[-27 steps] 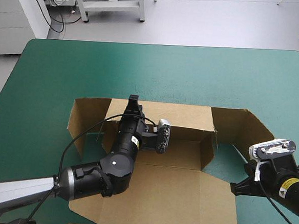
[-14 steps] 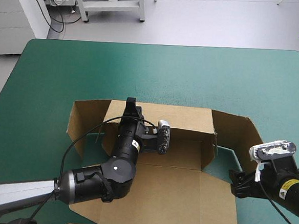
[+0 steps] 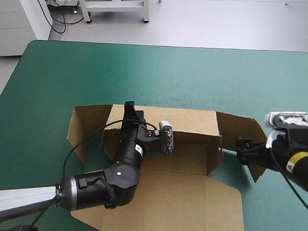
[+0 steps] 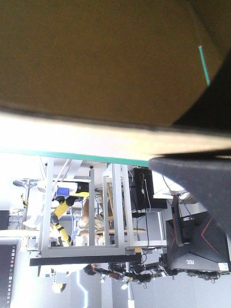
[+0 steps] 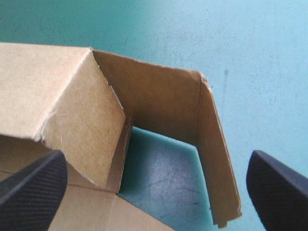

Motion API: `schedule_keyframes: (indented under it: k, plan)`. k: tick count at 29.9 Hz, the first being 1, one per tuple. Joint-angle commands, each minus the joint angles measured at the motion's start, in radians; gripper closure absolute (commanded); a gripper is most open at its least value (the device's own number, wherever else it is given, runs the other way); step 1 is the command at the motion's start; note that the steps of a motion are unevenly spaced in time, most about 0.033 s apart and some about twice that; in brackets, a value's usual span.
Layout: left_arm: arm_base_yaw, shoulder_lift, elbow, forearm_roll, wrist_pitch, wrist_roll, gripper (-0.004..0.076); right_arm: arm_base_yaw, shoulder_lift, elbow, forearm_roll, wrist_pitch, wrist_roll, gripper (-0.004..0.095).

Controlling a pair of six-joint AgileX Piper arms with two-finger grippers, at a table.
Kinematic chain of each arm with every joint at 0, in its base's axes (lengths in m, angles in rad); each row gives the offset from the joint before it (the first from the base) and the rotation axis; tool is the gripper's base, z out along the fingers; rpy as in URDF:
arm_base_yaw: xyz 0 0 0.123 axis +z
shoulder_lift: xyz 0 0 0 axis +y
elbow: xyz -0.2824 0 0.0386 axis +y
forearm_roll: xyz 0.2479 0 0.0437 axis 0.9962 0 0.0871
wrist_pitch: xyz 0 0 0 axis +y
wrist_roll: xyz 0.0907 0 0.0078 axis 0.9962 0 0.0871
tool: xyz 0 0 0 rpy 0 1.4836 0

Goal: Fold the box

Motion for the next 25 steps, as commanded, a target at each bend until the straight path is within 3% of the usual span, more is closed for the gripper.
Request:
schedule_keyframes:
  k: [1, 8, 17, 25]
  plan:
    - [-0.005, -0.039, -0.023, 0.106, 0.050, -0.039, 0.0731, -0.004, 0.103, -0.123, -0.056, -0.036, -0.003, -0.0025]
    - [-0.005, -0.039, -0.023, 0.135, 0.058, -0.037, 0.0731, -0.035, 0.334, -0.362, -0.113, 0.031, -0.045, -0.0025]
    - [-0.005, -0.039, -0.023, 0.128, 0.048, -0.037, 0.0731, -0.318, 0.625, -0.620, 0.269, 0.183, -0.295, -0.0025]
    - [-0.003, -0.039, -0.023, 0.128, 0.050, -0.037, 0.0731, -0.364, 0.700, -0.612, 0.297, 0.185, -0.363, -0.0021]
